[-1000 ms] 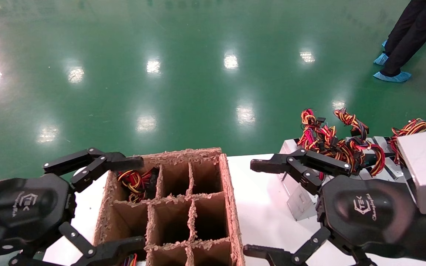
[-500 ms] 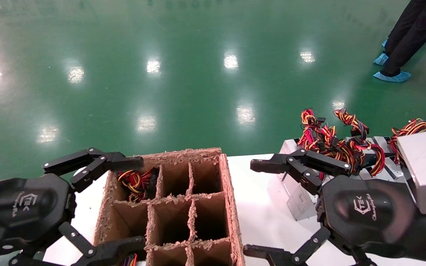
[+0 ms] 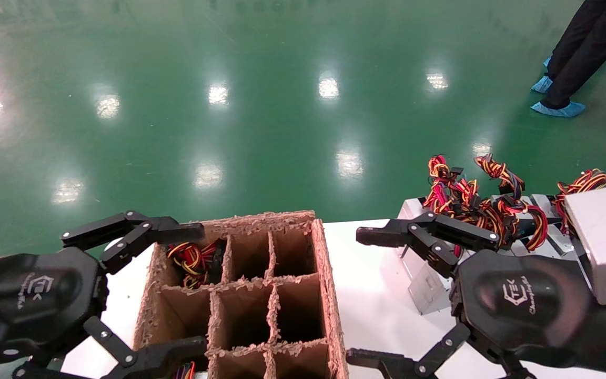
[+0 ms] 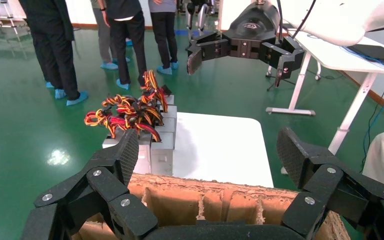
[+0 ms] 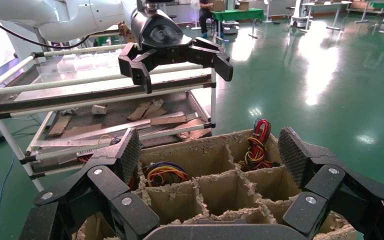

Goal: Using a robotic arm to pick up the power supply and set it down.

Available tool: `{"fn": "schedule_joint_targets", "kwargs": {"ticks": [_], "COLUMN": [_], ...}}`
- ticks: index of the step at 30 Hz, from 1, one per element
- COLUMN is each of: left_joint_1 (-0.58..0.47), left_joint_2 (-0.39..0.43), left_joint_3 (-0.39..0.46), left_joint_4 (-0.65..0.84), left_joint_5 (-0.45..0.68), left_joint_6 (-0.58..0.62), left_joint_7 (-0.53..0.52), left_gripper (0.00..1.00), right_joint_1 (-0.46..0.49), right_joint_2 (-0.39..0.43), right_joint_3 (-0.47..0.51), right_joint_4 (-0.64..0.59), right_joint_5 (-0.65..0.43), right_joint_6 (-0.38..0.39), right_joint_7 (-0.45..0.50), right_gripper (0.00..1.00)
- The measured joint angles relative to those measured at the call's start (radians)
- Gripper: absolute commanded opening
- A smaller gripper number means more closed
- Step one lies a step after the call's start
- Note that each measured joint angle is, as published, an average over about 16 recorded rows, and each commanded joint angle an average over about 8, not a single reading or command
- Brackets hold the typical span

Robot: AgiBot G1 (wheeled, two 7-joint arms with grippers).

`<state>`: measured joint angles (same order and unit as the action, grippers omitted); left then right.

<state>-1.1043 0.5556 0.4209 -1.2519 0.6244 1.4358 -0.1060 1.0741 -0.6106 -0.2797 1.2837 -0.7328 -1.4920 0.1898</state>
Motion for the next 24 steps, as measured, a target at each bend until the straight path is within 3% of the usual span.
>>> {"fn": "schedule_joint_targets", "kwargs": {"ticks": [13,24], "left_joint_1": [0.000,0.000], "left_joint_2": [0.000,0.000], "left_joint_3": [0.000,0.000], "left_joint_4": [0.000,0.000], "left_joint_5": [0.000,0.000], "left_joint_6": [0.000,0.000], "left_joint_7": [0.000,0.000], "left_gripper": [0.00,0.00], "right_joint_1": [0.000,0.024], "right_joint_2": [-0.019,-0.144], "right_joint_3": [-0.025,-0.120], "right_joint_4": [0.004,0.017], "right_joint_5": [-0.051,-0.202], "right_joint_6": [0.026,0.114], "right_joint_7": [0.003,0.026], "right_gripper": [1.00,1.00]}}
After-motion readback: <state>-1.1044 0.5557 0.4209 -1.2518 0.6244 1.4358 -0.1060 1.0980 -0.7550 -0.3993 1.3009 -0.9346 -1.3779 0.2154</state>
